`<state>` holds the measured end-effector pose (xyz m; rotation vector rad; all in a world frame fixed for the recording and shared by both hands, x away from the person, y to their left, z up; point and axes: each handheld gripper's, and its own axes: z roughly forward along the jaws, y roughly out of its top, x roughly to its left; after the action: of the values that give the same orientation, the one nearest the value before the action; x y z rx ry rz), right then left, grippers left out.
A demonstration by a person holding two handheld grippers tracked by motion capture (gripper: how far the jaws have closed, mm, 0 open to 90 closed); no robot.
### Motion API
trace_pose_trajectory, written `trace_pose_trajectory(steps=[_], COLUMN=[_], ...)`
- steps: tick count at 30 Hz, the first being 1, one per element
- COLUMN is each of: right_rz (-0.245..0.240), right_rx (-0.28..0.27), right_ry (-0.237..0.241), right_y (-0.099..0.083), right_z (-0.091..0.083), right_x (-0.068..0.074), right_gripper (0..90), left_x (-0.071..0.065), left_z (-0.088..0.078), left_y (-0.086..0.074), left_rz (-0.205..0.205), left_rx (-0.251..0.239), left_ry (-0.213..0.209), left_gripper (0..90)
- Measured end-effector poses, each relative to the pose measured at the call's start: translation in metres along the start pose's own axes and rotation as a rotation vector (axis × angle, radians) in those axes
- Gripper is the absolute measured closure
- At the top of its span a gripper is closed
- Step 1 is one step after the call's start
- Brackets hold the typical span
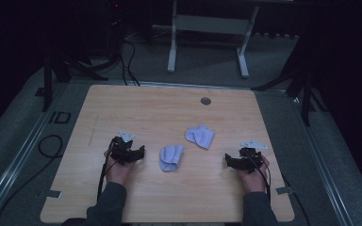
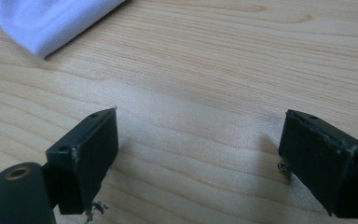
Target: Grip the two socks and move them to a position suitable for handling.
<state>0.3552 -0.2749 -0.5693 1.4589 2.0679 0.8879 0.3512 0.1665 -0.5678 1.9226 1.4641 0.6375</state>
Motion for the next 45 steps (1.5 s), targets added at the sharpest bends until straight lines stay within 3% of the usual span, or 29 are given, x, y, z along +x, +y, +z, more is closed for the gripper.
trace_pose_trajectory(steps=[11, 19, 21, 23, 24, 26, 29, 34, 36, 37, 39, 40, 42, 44, 45], right_rz=[0.008, 0.006, 0.005, 0.002, 0.002, 0.002, 0.002, -0.012, -0.017, -0.017, -0.018, -0.050, -0.059, -0.108, -0.108], right_rx=[-0.006, -0.008, -0.011, -0.013, -0.013, -0.013, -0.014, -0.012, 0.006, 0.006, -0.012, -0.029, -0.035, -0.059, -0.059], right_ry=[-0.010, -0.007, -0.005, -0.004, -0.004, -0.004, -0.004, 0.010, 0.055, 0.055, 0.110, 0.117, 0.127, 0.162, 0.162], right_y=[-0.002, -0.002, -0.003, -0.003, -0.003, -0.003, -0.003, -0.004, -0.002, -0.002, 0.000, 0.004, 0.005, 0.014, 0.014], right_z=[-0.002, -0.003, -0.003, -0.004, -0.004, -0.004, -0.004, -0.008, -0.013, -0.013, -0.018, -0.022, -0.023, -0.028, -0.028], right_x=[0.003, 0.004, 0.005, 0.005, 0.005, 0.005, 0.005, 0.010, 0.018, 0.018, 0.025, 0.033, 0.036, 0.054, 0.054], right_gripper=[13.8, 15.5, 17.3, 18.0, 17.9, 17.9, 18.9, 33.8, 46.1, 46.1, 51.2, 54.5, 55.8, 59.3, 59.3], left_x=[-0.002, -0.007, -0.007, -0.008, -0.007, -0.007, -0.009, -0.019, -0.025, -0.025, -0.031, -0.038, -0.043, -0.049, -0.049], left_z=[-0.003, -0.007, -0.009, -0.009, -0.011, -0.014, -0.019, -0.030, -0.034, -0.034, -0.036, -0.036, -0.037, -0.038, -0.038], left_y=[0.000, 0.001, 0.001, 0.001, 0.001, 0.002, 0.003, 0.003, 0.002, 0.002, 0.000, -0.002, -0.002, -0.004, -0.004], left_rz=[0.013, 0.017, 0.023, 0.027, 0.014, 0.017, 0.017, 0.059, 0.085, 0.085, 0.104, 0.121, 0.139, 0.154, 0.154], left_rx=[0.016, 0.026, 0.031, 0.030, 0.020, 0.006, -0.017, -0.035, -0.040, -0.040, -0.031, -0.026, -0.023, -0.024, -0.024], left_ry=[-0.009, -0.023, -0.031, -0.049, -0.091, -0.107, -0.151, -0.214, -0.242, -0.242, -0.261, -0.282, -0.289, -0.298, -0.298], left_gripper=[28.8, 50.2, 60.4, 67.9, 71.3, 77.7, 82.6, 88.3, 89.1, 89.1, 89.1, 89.1, 89.1, 89.1, 89.0])
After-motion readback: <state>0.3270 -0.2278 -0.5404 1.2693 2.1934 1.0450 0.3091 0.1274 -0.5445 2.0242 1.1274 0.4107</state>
